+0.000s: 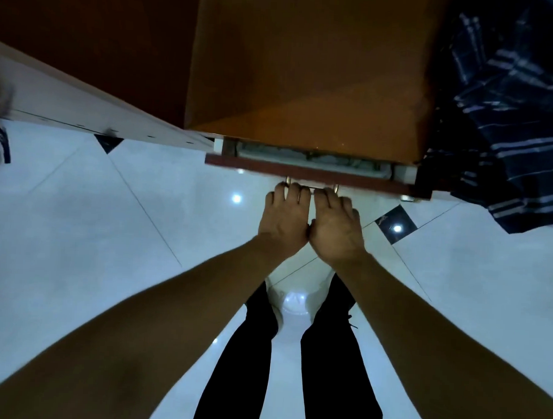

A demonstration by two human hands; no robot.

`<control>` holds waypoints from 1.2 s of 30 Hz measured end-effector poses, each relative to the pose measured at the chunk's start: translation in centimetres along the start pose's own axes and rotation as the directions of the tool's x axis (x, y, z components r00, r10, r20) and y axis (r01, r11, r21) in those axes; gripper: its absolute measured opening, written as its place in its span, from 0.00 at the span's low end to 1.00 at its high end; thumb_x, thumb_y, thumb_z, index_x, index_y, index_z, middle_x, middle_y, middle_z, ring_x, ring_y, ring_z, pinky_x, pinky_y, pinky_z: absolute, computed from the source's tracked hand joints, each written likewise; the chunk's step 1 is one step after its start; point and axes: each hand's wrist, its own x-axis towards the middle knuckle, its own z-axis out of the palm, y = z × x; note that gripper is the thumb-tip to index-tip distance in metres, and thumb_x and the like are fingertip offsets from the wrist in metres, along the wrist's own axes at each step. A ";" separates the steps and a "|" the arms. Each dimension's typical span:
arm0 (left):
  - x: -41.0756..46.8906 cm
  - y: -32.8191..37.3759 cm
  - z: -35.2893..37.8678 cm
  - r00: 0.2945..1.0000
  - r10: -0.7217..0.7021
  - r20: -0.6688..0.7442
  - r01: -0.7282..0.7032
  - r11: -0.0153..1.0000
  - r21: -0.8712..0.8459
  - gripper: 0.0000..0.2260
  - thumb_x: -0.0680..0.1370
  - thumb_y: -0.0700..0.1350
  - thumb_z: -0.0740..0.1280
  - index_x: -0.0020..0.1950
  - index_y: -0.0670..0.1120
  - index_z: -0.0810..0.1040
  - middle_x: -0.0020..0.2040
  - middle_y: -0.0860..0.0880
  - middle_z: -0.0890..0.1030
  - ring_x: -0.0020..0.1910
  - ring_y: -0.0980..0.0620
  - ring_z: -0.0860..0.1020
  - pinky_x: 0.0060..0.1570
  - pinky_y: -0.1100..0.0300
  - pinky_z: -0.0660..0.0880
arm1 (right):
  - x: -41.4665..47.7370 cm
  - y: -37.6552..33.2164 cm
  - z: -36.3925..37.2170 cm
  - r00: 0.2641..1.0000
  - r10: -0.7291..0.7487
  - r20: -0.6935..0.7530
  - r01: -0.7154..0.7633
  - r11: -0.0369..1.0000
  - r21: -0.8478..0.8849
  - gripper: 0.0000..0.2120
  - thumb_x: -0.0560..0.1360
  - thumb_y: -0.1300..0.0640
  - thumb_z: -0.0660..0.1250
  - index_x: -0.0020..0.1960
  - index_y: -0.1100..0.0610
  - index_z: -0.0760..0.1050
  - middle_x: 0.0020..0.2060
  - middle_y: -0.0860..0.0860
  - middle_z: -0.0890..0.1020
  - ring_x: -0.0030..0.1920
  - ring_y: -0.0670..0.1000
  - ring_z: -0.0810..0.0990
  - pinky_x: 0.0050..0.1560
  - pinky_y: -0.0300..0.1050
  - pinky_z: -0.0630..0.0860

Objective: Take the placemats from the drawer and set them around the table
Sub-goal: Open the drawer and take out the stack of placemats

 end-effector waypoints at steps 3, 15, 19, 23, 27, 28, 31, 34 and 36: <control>-3.6 0.3 1.6 0.997 -0.030 0.070 0.027 0.999 0.045 0.28 0.69 0.47 0.66 0.68 0.40 0.68 0.63 0.38 0.74 0.62 0.35 0.70 0.60 0.43 0.69 | -3.1 -1.1 1.4 0.999 0.032 0.037 -0.032 0.999 -0.006 0.28 0.66 0.58 0.69 0.66 0.60 0.73 0.61 0.58 0.78 0.61 0.63 0.74 0.58 0.56 0.72; -12.9 -0.4 3.6 0.941 0.052 0.334 -0.044 0.999 -0.030 0.24 0.66 0.49 0.71 0.60 0.41 0.78 0.50 0.40 0.81 0.48 0.37 0.79 0.46 0.47 0.77 | -11.5 -2.4 4.0 0.919 0.081 0.385 -0.101 0.994 0.032 0.26 0.72 0.54 0.67 0.69 0.57 0.70 0.63 0.57 0.78 0.62 0.60 0.77 0.59 0.55 0.76; -12.7 -1.3 -1.9 0.958 0.167 0.235 -0.082 0.939 -0.334 0.12 0.77 0.46 0.63 0.58 0.43 0.77 0.53 0.43 0.81 0.53 0.42 0.79 0.50 0.52 0.77 | -10.9 -2.6 -2.1 0.886 0.068 0.458 -0.204 0.946 0.254 0.10 0.78 0.51 0.62 0.49 0.56 0.78 0.49 0.54 0.82 0.52 0.54 0.80 0.47 0.43 0.72; -10.3 -5.2 -5.4 1.000 -0.009 -0.010 0.003 0.882 -0.472 0.13 0.76 0.42 0.65 0.61 0.43 0.76 0.56 0.42 0.77 0.55 0.43 0.76 0.52 0.54 0.75 | -8.1 -1.5 -6.8 0.938 0.273 0.213 -0.346 0.757 0.553 0.07 0.77 0.54 0.63 0.42 0.54 0.76 0.37 0.51 0.79 0.41 0.52 0.78 0.45 0.48 0.76; -6.2 -7.4 -4.5 0.945 -0.321 0.052 0.305 0.817 -0.490 0.21 0.76 0.43 0.67 0.66 0.37 0.68 0.64 0.35 0.71 0.61 0.35 0.73 0.56 0.48 0.74 | -3.5 -0.7 -6.3 0.844 0.478 0.244 -0.527 0.650 0.547 0.13 0.76 0.52 0.64 0.57 0.58 0.74 0.47 0.58 0.81 0.46 0.57 0.80 0.44 0.43 0.73; -5.6 -7.1 -4.2 0.930 -0.353 0.106 0.354 0.778 -0.518 0.24 0.75 0.42 0.68 0.68 0.36 0.65 0.66 0.35 0.68 0.63 0.35 0.72 0.59 0.48 0.73 | -2.7 -0.5 -5.7 0.812 0.510 0.284 -0.577 0.628 0.522 0.18 0.74 0.48 0.64 0.60 0.57 0.73 0.52 0.60 0.80 0.49 0.59 0.80 0.46 0.44 0.73; -4.3 -5.7 -3.0 0.829 -0.463 0.313 0.555 0.621 -0.554 0.31 0.74 0.47 0.68 0.71 0.40 0.58 0.68 0.37 0.65 0.66 0.36 0.68 0.66 0.44 0.70 | -1.6 -0.4 -4.1 0.756 0.579 0.305 -0.650 0.610 0.454 0.29 0.69 0.47 0.63 0.66 0.59 0.67 0.65 0.64 0.69 0.61 0.63 0.74 0.51 0.46 0.69; -3.6 -4.6 -2.0 0.722 -0.546 0.425 0.690 0.525 -0.498 0.33 0.73 0.52 0.68 0.71 0.42 0.56 0.69 0.38 0.65 0.67 0.35 0.68 0.67 0.38 0.67 | -1.5 -0.5 -3.3 0.667 0.658 0.350 -0.739 0.524 0.424 0.34 0.75 0.52 0.67 0.75 0.58 0.54 0.72 0.60 0.58 0.69 0.63 0.65 0.59 0.49 0.68; -3.3 -4.2 -1.6 0.705 -0.566 0.429 0.710 0.548 -0.444 0.34 0.74 0.53 0.67 0.73 0.42 0.55 0.69 0.39 0.64 0.69 0.36 0.66 0.69 0.38 0.64 | -1.6 -0.9 -3.2 0.628 0.685 0.370 -0.772 0.488 0.407 0.37 0.74 0.51 0.68 0.75 0.57 0.50 0.72 0.59 0.57 0.69 0.63 0.64 0.60 0.51 0.67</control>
